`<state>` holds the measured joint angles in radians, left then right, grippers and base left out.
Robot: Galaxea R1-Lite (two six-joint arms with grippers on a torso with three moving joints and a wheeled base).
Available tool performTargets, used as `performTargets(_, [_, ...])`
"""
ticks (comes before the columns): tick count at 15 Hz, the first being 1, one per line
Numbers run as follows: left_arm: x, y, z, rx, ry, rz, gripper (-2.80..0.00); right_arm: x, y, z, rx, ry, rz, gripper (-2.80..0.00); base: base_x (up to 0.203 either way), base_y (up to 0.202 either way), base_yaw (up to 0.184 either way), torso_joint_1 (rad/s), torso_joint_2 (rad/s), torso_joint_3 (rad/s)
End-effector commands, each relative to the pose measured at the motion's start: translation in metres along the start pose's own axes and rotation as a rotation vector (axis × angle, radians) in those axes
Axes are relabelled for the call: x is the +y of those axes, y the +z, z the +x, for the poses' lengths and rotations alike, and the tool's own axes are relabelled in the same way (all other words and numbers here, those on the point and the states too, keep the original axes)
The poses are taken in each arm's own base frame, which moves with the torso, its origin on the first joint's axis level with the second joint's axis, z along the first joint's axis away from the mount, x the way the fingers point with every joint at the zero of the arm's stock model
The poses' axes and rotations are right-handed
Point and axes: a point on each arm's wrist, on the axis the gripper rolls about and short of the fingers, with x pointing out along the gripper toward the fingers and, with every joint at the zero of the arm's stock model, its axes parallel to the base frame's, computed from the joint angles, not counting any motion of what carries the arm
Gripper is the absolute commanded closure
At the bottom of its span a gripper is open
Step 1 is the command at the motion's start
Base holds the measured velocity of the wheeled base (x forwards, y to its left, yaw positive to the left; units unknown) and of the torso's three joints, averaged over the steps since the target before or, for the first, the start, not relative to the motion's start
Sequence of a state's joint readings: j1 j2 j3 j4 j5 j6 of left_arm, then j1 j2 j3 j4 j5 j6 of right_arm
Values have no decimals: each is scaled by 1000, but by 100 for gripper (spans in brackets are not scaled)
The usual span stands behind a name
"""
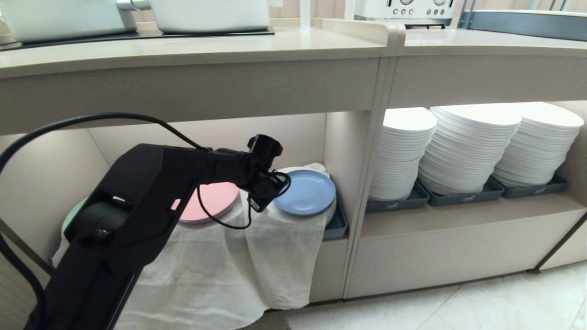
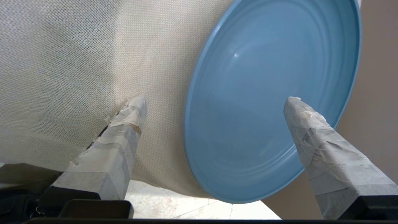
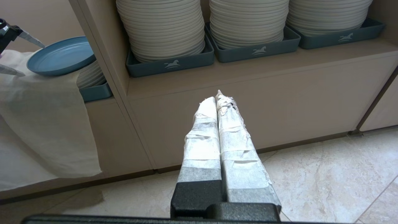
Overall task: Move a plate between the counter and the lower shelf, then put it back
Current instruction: Put the plate in the cupboard
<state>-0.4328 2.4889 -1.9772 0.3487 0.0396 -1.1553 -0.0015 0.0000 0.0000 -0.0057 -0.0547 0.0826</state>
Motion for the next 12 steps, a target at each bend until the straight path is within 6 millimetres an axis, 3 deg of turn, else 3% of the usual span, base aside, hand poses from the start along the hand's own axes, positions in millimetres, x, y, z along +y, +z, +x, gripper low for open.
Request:
performTargets(1, [-1, 1, -2, -3, -4, -9, -280, 0, 0, 0, 0, -1, 0, 0, 0, 0, 0, 0, 0, 0])
performTargets(12, [-11, 6, -10, -42, -85, -53, -280, 0, 0, 0, 0, 0, 0, 0, 0, 0, 0, 0, 0, 0])
